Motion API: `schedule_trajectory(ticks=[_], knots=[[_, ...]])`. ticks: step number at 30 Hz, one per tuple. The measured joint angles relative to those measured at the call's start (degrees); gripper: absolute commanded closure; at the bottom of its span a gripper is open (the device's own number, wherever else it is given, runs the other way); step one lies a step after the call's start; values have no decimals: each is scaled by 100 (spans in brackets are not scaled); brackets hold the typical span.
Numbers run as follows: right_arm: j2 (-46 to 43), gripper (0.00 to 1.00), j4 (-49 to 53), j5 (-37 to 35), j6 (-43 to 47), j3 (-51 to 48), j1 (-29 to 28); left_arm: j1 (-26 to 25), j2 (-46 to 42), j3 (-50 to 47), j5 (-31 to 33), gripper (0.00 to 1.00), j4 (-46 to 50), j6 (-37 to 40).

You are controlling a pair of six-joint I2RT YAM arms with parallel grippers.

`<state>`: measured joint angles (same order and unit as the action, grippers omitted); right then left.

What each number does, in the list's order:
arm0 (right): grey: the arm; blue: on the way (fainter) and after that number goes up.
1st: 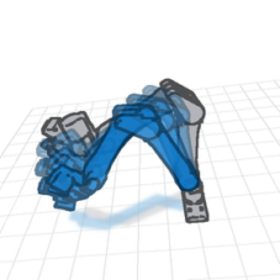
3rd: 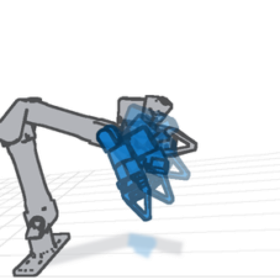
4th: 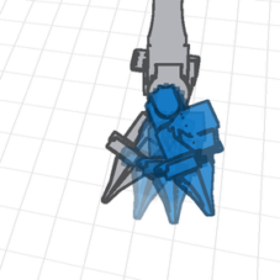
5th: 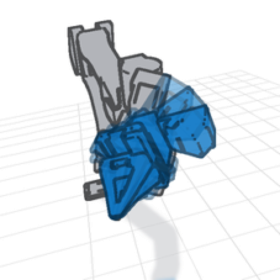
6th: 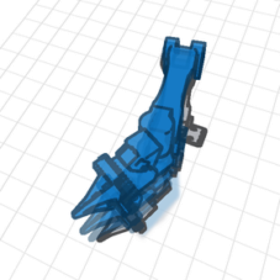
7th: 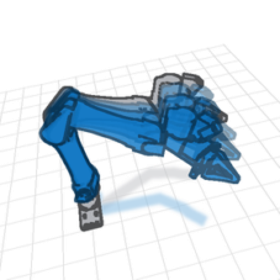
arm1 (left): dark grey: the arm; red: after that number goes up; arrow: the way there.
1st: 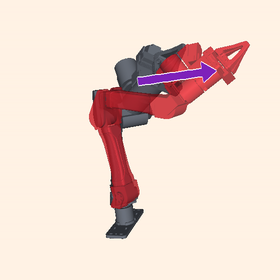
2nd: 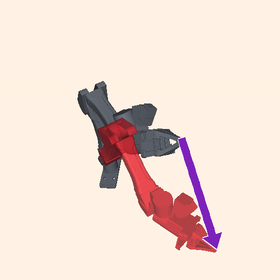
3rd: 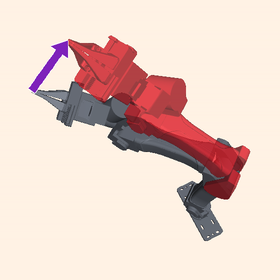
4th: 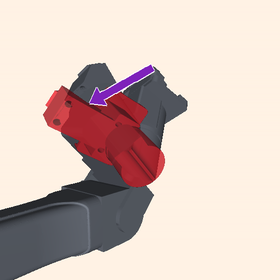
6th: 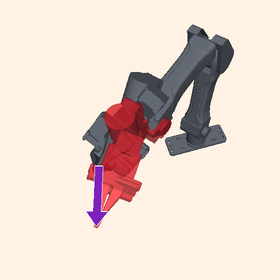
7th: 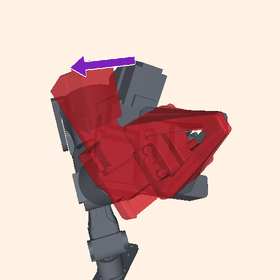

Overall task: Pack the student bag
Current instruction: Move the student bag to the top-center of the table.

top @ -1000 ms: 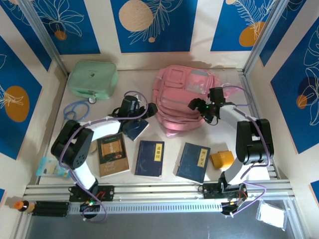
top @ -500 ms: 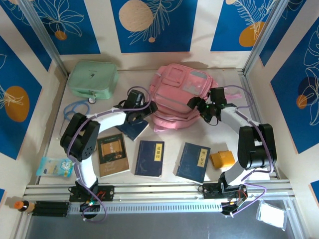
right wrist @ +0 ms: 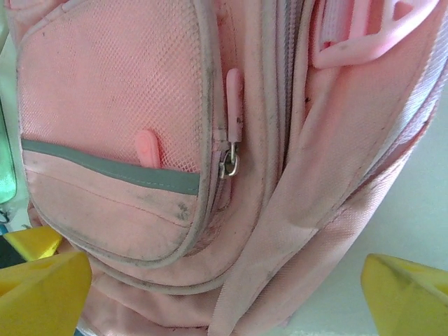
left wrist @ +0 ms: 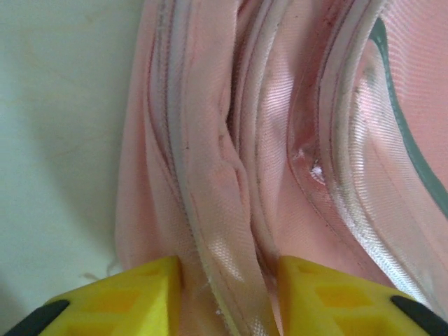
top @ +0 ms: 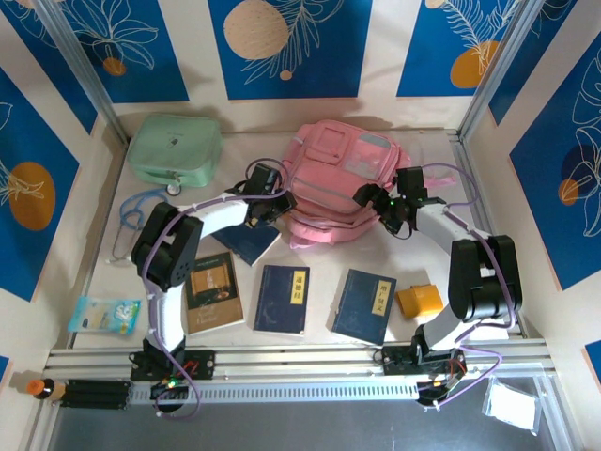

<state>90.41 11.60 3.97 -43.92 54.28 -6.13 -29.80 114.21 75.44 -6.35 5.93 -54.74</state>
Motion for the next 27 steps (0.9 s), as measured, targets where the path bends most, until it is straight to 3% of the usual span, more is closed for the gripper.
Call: schedule_trajectory(ticks=[7,16,22,27], knots=[[-20,4,-24,-7,50,-9,293,4,-31,87,70,100,234,223],[284,9,-133,586,-175,87,1069,146,-1152,122,280,100,1117,916],[549,21,-245,1014,-297,170,1008,776,-2028,105,308,100,1646,1425],[883,35,-393,1276,-385,372,719,1322,-2090,57,426,100,1947,1939]])
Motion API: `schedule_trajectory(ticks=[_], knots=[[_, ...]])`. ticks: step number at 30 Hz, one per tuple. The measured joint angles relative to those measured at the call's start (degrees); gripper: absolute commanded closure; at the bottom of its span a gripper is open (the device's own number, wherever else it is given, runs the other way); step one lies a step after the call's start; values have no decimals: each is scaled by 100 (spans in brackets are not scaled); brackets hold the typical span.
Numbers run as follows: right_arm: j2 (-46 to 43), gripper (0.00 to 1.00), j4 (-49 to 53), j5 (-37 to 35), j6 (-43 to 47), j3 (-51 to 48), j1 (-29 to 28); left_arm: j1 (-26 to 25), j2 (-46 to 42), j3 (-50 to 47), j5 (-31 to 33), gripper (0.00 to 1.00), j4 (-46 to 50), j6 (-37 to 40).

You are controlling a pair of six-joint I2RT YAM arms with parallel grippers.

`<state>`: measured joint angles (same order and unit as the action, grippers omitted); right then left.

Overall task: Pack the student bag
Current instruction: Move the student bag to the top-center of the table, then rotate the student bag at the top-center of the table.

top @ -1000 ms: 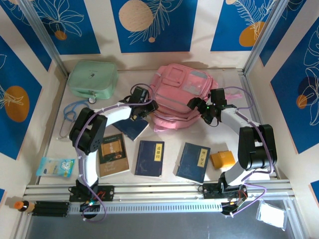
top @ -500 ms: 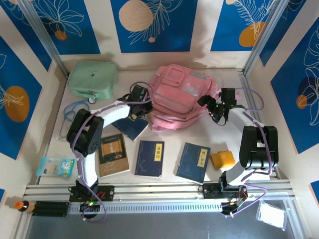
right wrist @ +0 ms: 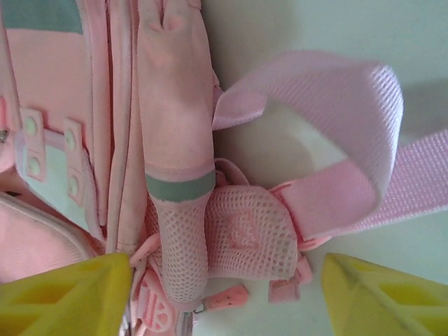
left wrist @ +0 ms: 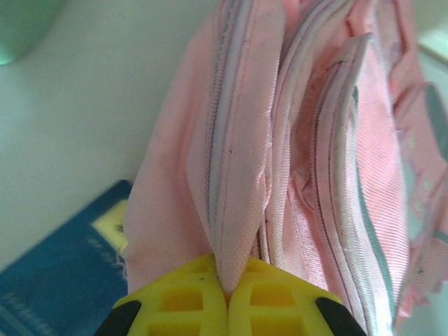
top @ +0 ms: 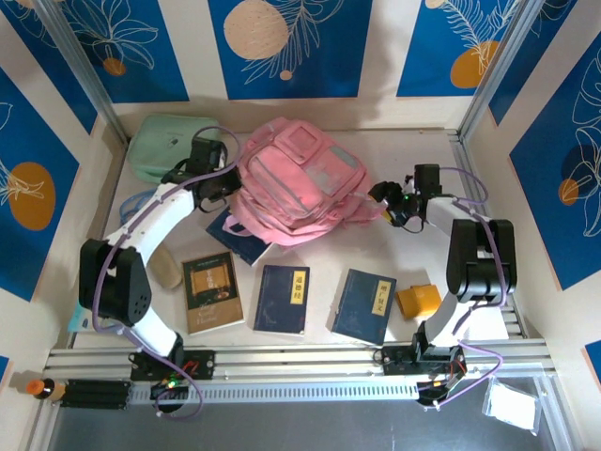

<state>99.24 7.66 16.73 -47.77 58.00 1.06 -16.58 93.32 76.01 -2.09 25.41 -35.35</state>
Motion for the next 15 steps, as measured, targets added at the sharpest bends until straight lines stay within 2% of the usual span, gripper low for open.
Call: schedule_trajectory(ticks=[4,5,7,8,11,15], knots=[[321,40,-87,175,-87,284,-262,146,282,42,208,100,297,474],[402,41,-98,214,-114,358,-328,146,393,59,262,92,345,577],[542,42,-101,289,-142,518,-457,144,577,63,345,65,407,723],[616,44,-103,306,-142,605,-522,140,645,63,439,58,420,758],[789,49,-79,315,-179,809,-688,140,667,48,793,48,393,754],[925,51,15,227,-179,964,-833,129,323,-267,1008,40,297,691]])
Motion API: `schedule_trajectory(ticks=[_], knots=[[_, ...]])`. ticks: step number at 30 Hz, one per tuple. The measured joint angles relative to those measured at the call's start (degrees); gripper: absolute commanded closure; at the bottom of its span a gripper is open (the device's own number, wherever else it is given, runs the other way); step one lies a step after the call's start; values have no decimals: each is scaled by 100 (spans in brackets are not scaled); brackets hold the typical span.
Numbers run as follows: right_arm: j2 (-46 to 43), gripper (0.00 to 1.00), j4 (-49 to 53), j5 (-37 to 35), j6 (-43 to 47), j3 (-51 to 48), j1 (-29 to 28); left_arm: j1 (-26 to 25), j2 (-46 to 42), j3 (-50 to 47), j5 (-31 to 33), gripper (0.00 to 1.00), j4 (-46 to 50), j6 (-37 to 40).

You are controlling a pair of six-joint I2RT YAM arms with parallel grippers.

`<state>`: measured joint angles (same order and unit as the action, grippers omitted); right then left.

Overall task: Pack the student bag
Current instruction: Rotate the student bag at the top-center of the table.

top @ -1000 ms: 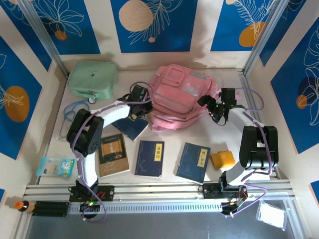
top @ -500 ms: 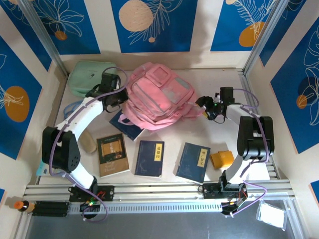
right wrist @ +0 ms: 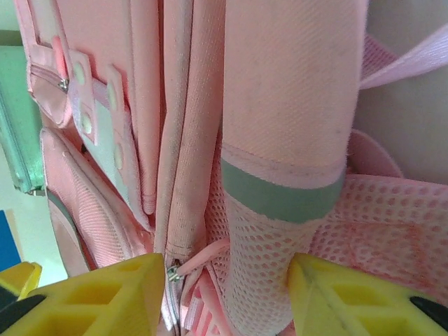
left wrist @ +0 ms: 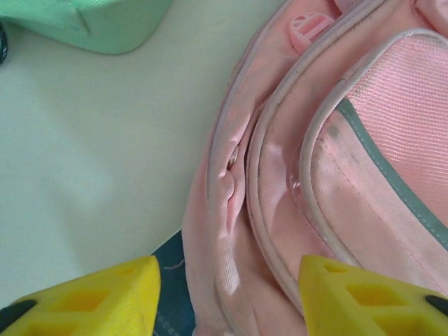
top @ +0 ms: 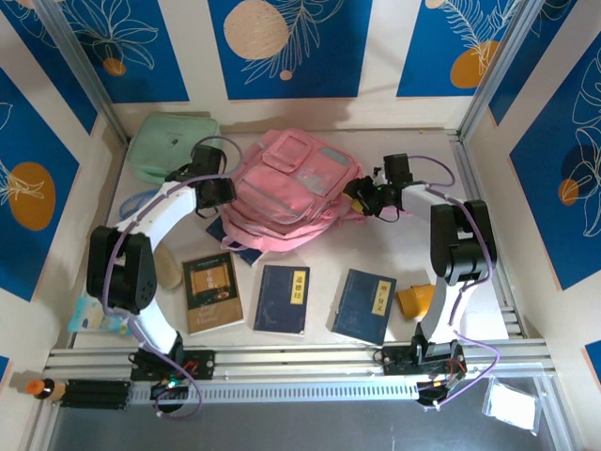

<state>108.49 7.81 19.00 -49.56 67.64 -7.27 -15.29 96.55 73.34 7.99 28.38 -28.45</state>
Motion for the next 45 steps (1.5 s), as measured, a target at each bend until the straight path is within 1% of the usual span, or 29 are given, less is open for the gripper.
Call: schedule_trajectory(ticks=[5,9,10,12,17,20,22,25,30,35,39,42,45], knots=[[240,52,79,-79,-2,59,-59,-208,-822,-660,-267,35,-107,-323],[369,53,118,-76,-2,129,-72,-564,-1370,-1316,-715,32,-507,-883],[387,55,127,-79,-2,170,-83,-647,-1447,-1482,-835,32,-629,-1045],[433,62,122,-83,4,232,-120,-802,-1508,-1770,-1049,31,-859,-1364],[599,90,149,-96,24,286,-164,-1097,-1480,-2247,-1370,28,-1296,-1965],[599,100,144,-94,59,304,-164,-1152,-1294,-2260,-1528,28,-1574,-2173],[564,100,118,-103,59,269,-162,-1150,-1088,-2238,-1578,27,-1735,-2253],[350,100,-28,-118,63,17,-146,-1150,-697,-2061,-1602,27,-1860,-2275],[-411,100,-358,-127,-42,-811,7,-1145,-42,-1309,-1633,27,-1690,-2208],[-1204,100,-660,-205,-310,-1650,48,-1021,590,-501,-1528,26,-1425,-1867],[-1388,100,-975,-197,-632,-1985,-37,-820,999,50,-1462,27,-1257,-1554],[-1405,100,-1235,-195,-944,-2103,-188,-719,1169,538,-1163,27,-863,-1207],[-1554,100,-1344,-315,-1246,-2133,-391,-715,1099,863,-850,27,-568,-940]])
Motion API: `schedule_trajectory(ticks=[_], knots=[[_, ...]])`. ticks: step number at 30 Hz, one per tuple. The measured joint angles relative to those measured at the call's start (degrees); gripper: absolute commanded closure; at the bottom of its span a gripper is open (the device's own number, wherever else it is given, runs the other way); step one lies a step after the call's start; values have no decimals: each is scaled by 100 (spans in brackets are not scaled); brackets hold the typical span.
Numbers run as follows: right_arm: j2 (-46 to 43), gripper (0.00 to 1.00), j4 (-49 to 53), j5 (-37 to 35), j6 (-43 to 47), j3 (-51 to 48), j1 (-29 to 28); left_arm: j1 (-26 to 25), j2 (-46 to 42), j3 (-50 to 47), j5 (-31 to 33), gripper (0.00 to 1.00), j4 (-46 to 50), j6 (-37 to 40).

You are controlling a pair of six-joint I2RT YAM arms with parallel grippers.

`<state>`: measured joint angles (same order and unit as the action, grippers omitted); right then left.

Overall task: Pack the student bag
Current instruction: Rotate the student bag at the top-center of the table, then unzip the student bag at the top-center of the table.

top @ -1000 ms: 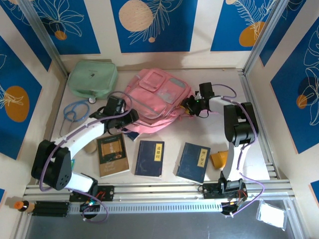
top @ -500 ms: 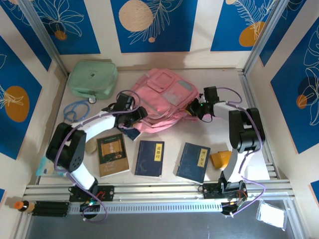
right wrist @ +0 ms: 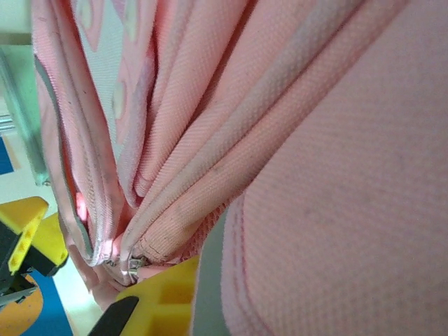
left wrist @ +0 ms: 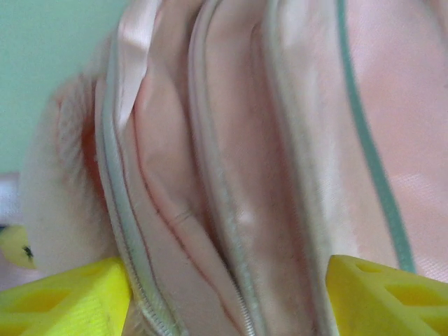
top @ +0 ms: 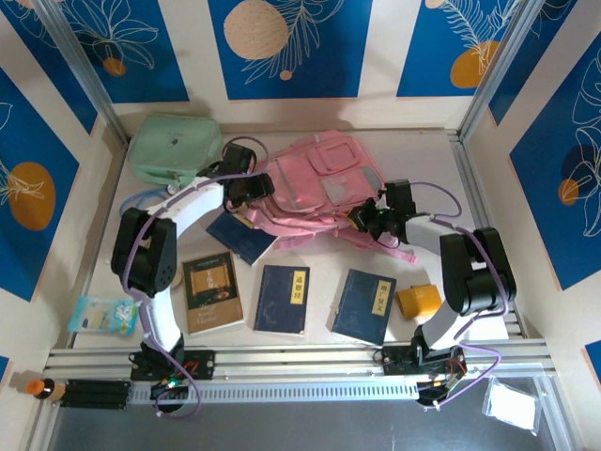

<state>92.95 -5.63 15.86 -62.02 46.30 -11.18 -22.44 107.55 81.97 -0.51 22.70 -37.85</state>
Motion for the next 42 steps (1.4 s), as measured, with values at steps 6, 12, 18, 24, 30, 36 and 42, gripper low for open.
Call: schedule_trajectory(ticks=[6,12,18,24,30,36,42], knots=[[-313,100,-101,-350,-551,52,-361,-415,-809,-94,715,28,505,264],[-321,100,-116,-562,-903,63,-476,-1770,-1517,-540,1204,42,608,219],[-334,100,-7,-581,-1010,216,-498,-2935,-1174,-577,1373,43,348,243],[-339,100,22,-498,-1049,365,-498,-3206,-439,-461,1379,52,175,199],[-339,100,83,-363,-1071,503,-498,-3195,-205,-323,1458,65,0,92],[-339,100,94,-229,-1172,514,-492,-3185,31,249,1808,70,-87,-20],[-339,100,94,-153,-1220,549,-472,-3167,247,533,2052,71,-48,-125]])
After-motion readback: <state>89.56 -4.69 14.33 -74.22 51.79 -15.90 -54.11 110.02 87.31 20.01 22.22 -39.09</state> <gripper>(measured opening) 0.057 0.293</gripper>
